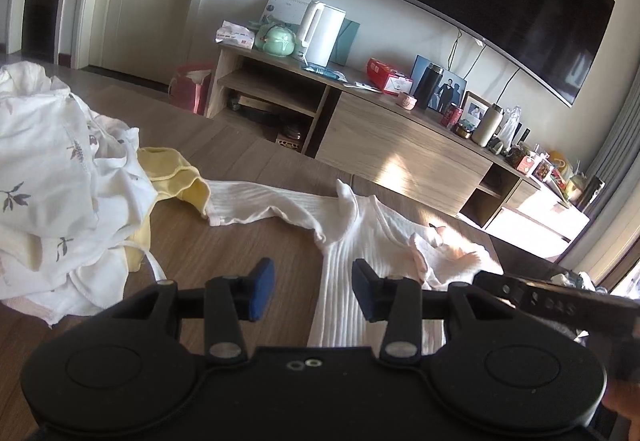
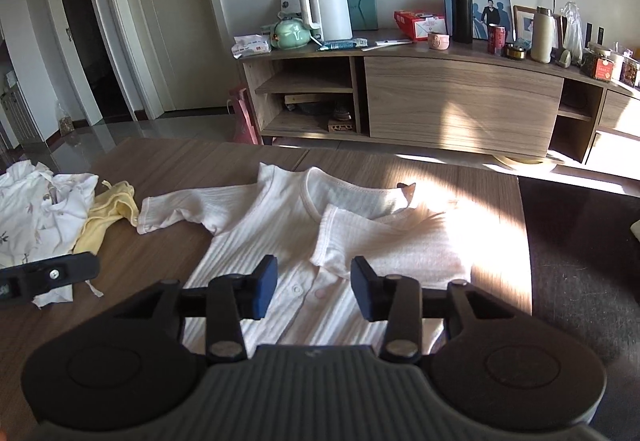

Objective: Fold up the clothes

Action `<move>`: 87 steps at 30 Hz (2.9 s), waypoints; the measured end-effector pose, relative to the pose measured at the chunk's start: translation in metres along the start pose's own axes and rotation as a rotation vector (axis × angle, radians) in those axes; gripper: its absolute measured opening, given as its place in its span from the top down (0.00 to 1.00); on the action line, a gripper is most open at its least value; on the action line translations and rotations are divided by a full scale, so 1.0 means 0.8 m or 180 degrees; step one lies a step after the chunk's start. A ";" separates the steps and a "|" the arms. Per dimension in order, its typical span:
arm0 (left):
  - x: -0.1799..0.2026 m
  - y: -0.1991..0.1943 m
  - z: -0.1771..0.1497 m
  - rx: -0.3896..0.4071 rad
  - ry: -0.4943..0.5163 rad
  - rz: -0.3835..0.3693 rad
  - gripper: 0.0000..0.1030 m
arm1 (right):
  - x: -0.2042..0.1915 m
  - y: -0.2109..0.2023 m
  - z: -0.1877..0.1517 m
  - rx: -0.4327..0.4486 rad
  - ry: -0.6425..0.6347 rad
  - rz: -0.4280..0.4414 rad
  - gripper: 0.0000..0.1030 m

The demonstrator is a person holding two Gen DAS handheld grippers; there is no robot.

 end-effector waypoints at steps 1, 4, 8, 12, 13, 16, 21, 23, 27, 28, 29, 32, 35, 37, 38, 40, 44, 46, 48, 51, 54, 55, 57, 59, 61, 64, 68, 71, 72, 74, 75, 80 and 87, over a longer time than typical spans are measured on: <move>-0.008 0.008 0.007 -0.0044 -0.0118 -0.0015 0.59 | -0.006 -0.010 -0.006 0.0041 -0.0020 0.0020 0.51; -0.028 0.027 0.020 -0.0070 -0.0256 0.0082 0.58 | -0.025 -0.027 -0.028 0.0058 -0.0041 0.0118 0.51; -0.041 0.042 0.026 0.0053 -0.0239 0.0239 0.58 | -0.048 -0.046 -0.056 0.0106 0.0064 0.0258 0.51; -0.042 0.056 0.020 0.0157 -0.0122 0.0331 0.58 | -0.067 -0.068 -0.078 0.0176 0.0133 0.0314 0.51; -0.041 0.060 0.018 0.0177 -0.0081 0.0362 0.58 | -0.071 -0.073 -0.083 0.0192 0.0155 0.0325 0.51; -0.041 0.069 0.017 0.0181 -0.0092 0.0339 0.58 | -0.080 -0.084 -0.097 0.0224 0.0234 0.0364 0.51; -0.047 0.080 0.024 0.0168 -0.0196 0.0299 0.58 | -0.089 -0.082 -0.107 0.0188 0.0166 0.0428 0.51; -0.050 0.086 0.029 0.0142 -0.0236 0.0317 0.60 | -0.088 -0.080 -0.109 0.0177 0.0178 0.0446 0.51; -0.058 0.097 0.036 0.0056 -0.0366 0.0360 0.60 | -0.089 -0.078 -0.112 0.0149 0.0185 0.0436 0.51; -0.060 0.100 0.037 0.0032 -0.0402 0.0371 0.60 | -0.090 -0.078 -0.113 0.0147 0.0179 0.0442 0.51; -0.062 0.102 0.039 0.0008 -0.0438 0.0382 0.60 | -0.092 -0.078 -0.113 0.0146 0.0173 0.0449 0.51; -0.065 0.108 0.041 0.0004 -0.0466 0.0435 0.59 | -0.097 -0.081 -0.111 0.0171 0.0113 0.0457 0.51; -0.064 0.113 0.044 0.0023 -0.0444 0.0504 0.59 | -0.103 -0.084 -0.109 0.0196 0.0017 0.0450 0.51; -0.061 0.117 0.046 0.0028 -0.0411 0.0558 0.59 | -0.108 -0.085 -0.108 0.0181 -0.0084 0.0419 0.51; -0.060 0.119 0.047 0.0030 -0.0394 0.0585 0.59 | -0.110 -0.085 -0.108 0.0161 -0.0149 0.0387 0.51; -0.056 0.124 0.049 0.0013 -0.0346 0.0639 0.60 | -0.112 -0.085 -0.108 0.0134 -0.0249 0.0306 0.51; -0.047 0.125 0.045 0.0021 -0.0114 0.0833 0.60 | -0.102 -0.077 -0.098 0.0042 -0.0266 0.0182 0.51; -0.048 0.125 0.045 0.0070 -0.0056 0.0884 0.60 | -0.090 -0.072 -0.086 0.0030 -0.0235 0.0119 0.50; -0.049 0.126 0.047 0.0095 -0.0047 0.0882 0.59 | -0.081 -0.067 -0.072 0.0054 -0.0236 0.0064 0.50; -0.044 0.135 0.053 0.0070 -0.0017 0.0821 0.60 | -0.071 -0.065 -0.050 0.0140 -0.0253 -0.0002 0.49; -0.038 0.143 0.056 0.0049 0.0018 0.0755 0.63 | -0.067 -0.063 -0.042 0.0179 -0.0258 -0.0028 0.48; -0.037 0.145 0.055 0.0053 0.0022 0.0725 0.74 | -0.067 -0.062 -0.042 0.0176 -0.0251 -0.0025 0.48; -0.037 0.148 0.054 0.0044 0.0002 0.0673 1.00 | -0.067 -0.060 -0.044 0.0169 -0.0245 -0.0018 0.48; -0.041 0.150 0.055 0.0070 -0.0059 0.0603 1.00 | -0.068 -0.059 -0.047 0.0163 -0.0246 0.0011 0.48; -0.044 0.150 0.056 0.0106 -0.0084 0.0591 1.00 | -0.069 -0.058 -0.049 0.0155 -0.0246 0.0025 0.48; -0.048 0.146 0.064 0.0148 -0.0238 0.0475 1.00 | -0.069 -0.056 -0.049 0.0147 -0.0244 0.0037 0.48; -0.038 0.132 0.075 0.0248 -0.0170 0.0355 1.00 | -0.069 -0.057 -0.045 0.0171 -0.0255 0.0031 0.48; -0.032 0.124 0.081 0.0300 -0.0153 0.0304 1.00 | -0.070 -0.059 -0.041 0.0200 -0.0257 0.0037 0.48; -0.030 0.121 0.083 0.0322 -0.0140 0.0287 1.00 | -0.070 -0.059 -0.040 0.0207 -0.0254 0.0041 0.48; -0.022 0.115 0.085 0.0378 -0.0003 0.0297 1.00 | -0.070 -0.060 -0.040 0.0211 -0.0234 0.0049 0.48; -0.017 0.115 0.085 0.0382 0.0083 0.0308 1.00 | -0.069 -0.060 -0.041 0.0206 -0.0221 0.0049 0.48; -0.013 0.123 0.083 0.0159 0.0105 0.0385 1.00 | -0.069 -0.058 -0.046 0.0169 -0.0147 0.0082 0.48; -0.047 0.144 0.079 -0.0078 -0.0137 0.0755 0.79 | -0.069 -0.058 -0.044 0.0200 -0.0151 0.0106 0.48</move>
Point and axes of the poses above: each gripper's, at about its wrist camera, not at the fingertips, and y roughly the way its jaws point, x to its right, z to its top, the point moved 7 cm from there along y, roughly the way its jaws point, and after that the axes turned 15 degrees about -y, right-handed, at the moved point
